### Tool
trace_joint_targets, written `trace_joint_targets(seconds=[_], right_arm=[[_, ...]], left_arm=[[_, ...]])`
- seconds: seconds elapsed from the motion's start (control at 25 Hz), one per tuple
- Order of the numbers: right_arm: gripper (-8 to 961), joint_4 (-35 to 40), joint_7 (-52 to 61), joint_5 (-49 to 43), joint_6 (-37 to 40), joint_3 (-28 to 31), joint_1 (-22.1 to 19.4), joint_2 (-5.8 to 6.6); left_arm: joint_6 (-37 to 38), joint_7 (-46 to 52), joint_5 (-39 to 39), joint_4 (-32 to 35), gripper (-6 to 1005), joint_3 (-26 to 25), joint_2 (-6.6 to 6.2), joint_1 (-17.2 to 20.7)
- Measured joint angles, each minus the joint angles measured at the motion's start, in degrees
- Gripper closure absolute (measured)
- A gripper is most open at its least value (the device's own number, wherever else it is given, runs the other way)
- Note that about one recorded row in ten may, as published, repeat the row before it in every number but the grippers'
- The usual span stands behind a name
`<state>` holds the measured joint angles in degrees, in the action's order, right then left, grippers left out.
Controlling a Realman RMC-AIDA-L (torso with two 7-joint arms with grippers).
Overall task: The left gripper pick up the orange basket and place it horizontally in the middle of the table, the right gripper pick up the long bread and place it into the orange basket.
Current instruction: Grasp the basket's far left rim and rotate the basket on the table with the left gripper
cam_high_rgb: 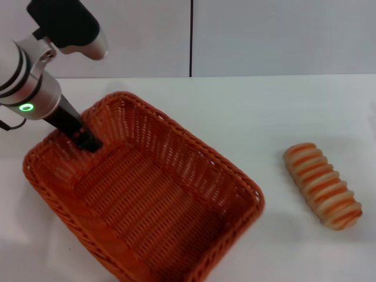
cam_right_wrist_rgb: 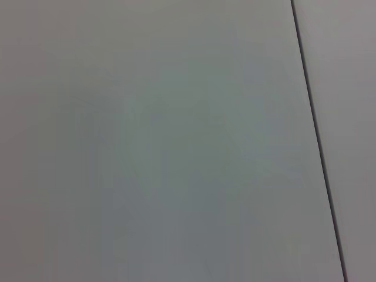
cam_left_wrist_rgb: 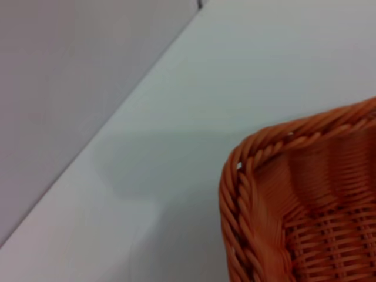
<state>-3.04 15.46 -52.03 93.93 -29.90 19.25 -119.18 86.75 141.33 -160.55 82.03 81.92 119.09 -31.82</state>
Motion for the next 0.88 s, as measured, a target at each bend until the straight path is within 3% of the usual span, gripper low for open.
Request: trace_joint_targets(seconds=[0.08,0.36,0.6,0.88], right_arm=[[320,0.0,0.0,0.0,-0.2,0.0,0.1,0.0],[320,0.2,0.0,0.0,-0.3,0.0,0.4,0.02],[320,0.5,0.0,0.0,-0.3,0.1,0.4,0.09],[321,0.7,0.3,0.0,-0.2,0.1,0.5,0.12]], left_arm=[[1.6,0.6,0.0,-1.0,386,1.3,0.0,-1.7],[1.2,2.9,-0.5,-0.4,612,4.2,0.0,-2.4],[0.3,3.1,-0.7,0.0,716,5.5,0.0,-2.5],[-1.7,11.8,-0.4,0.9,717,3.4,0.0,-2.9]])
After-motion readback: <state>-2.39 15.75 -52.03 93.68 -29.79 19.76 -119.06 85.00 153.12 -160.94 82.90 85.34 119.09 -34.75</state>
